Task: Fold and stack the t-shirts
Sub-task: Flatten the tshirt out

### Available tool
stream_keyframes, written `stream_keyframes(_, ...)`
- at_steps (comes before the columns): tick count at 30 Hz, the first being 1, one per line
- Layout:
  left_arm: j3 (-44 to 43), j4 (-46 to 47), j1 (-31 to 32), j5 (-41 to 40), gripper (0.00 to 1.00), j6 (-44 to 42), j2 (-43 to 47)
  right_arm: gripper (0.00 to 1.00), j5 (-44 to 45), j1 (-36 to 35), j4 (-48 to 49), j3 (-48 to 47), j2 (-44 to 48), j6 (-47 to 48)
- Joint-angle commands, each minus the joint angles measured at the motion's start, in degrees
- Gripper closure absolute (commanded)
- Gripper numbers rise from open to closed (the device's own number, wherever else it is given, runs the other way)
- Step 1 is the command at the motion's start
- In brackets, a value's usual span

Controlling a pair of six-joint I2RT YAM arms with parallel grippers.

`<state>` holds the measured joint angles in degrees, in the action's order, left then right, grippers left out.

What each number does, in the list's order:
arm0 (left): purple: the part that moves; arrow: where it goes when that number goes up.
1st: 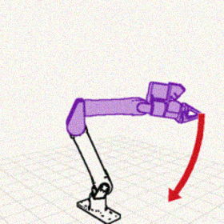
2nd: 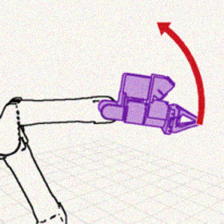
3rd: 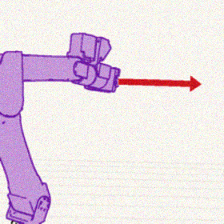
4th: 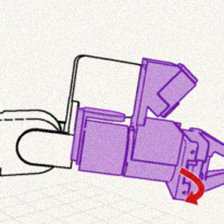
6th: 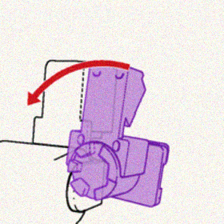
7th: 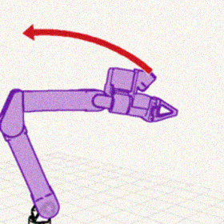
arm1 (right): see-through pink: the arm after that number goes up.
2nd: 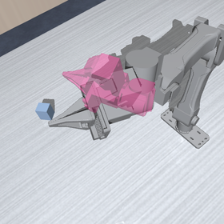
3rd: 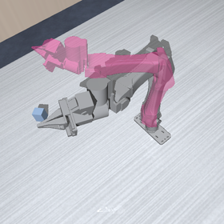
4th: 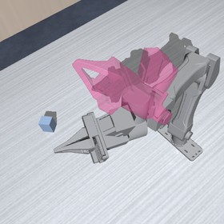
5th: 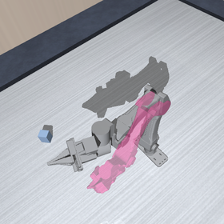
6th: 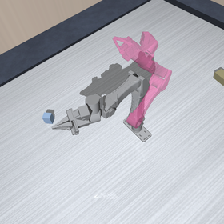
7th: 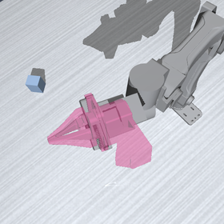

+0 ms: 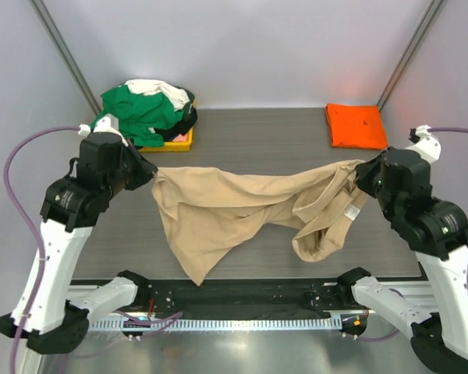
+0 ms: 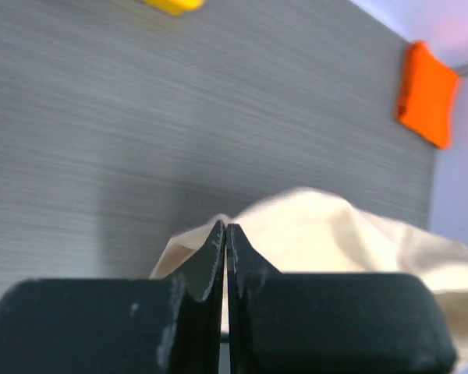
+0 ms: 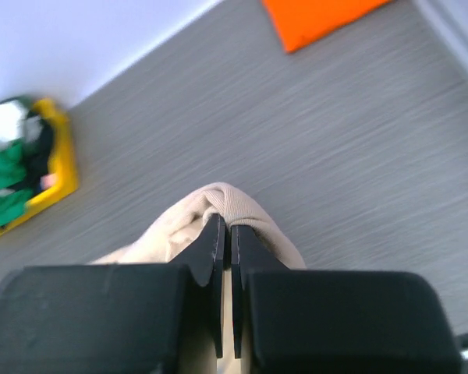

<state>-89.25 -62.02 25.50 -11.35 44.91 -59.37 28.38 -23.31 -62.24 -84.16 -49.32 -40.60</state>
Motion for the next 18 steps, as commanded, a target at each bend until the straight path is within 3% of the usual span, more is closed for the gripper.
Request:
stream_keyframes(1,8.69,-3.73,-14.88,13.52,1.0,-8.33,-2.76,0.99,9.5,2.64,-2.63,3.63,-8.31,1.49)
stream_keyframes(2,11.96,-0.76,-19.56,20.86,1.0,-9.04,-2.76,0.99,7.06,5.01,-1.58,5.83,-8.94,2.1)
stream_keyframes(4,18.73,2.07,-27.65,28.89,1.0,-10.88,-3.64,0.99,-2.05,18.52,6.22,15.71,-9.83,4.81)
stream_keyframes(5,24.16,4.51,-33.52,33.72,1.0,-11.24,-5.73,0.98,-13.94,24.05,11.82,19.35,-11.48,7.09)
stream_keyframes(6,27.08,5.93,-35.23,36.12,0.97,-11.59,-6.88,0.74,-17.88,30.8,13.35,24.52,-13.41,7.9)
stream_keyframes(7,29.12,7.42,-36.3,38.05,0.88,-12.55,-8.03,0.57,-21.14,32.52,14.85,26.4,-15.17,8.51)
stream_keyframes(8,32.35,9.96,-36.65,40.16,0.61,-12.82,-10.13,0.38,-23.09,33.32,17.21,27.72,-18.06,9.82)
stream_keyframes(9,33.34,10.68,-36.66,40.7,0.5,-13.26,-10.76,0.15,-22.93,33.59,17.85,28.95,-19.05,10.19)
stream_keyframes(11,34.32,11.31,-36.66,40.54,0.31,-14.93,-11.2,0.07,-24.06,33.51,18.99,29.31,-18.8,11.06)
stream_keyframes(12,34.06,11.13,-36.57,38.53,0.27,-15.46,-10.59,0.06,-24.77,33.51,19.17,29.58,-18.1,11.15)
stream_keyframes(18,34.58,11.48,-36.57,34.47,0.24,-16.69,-5.5,0.06,-28.37,32.36,18.12,35.79,-7.31,9.84)
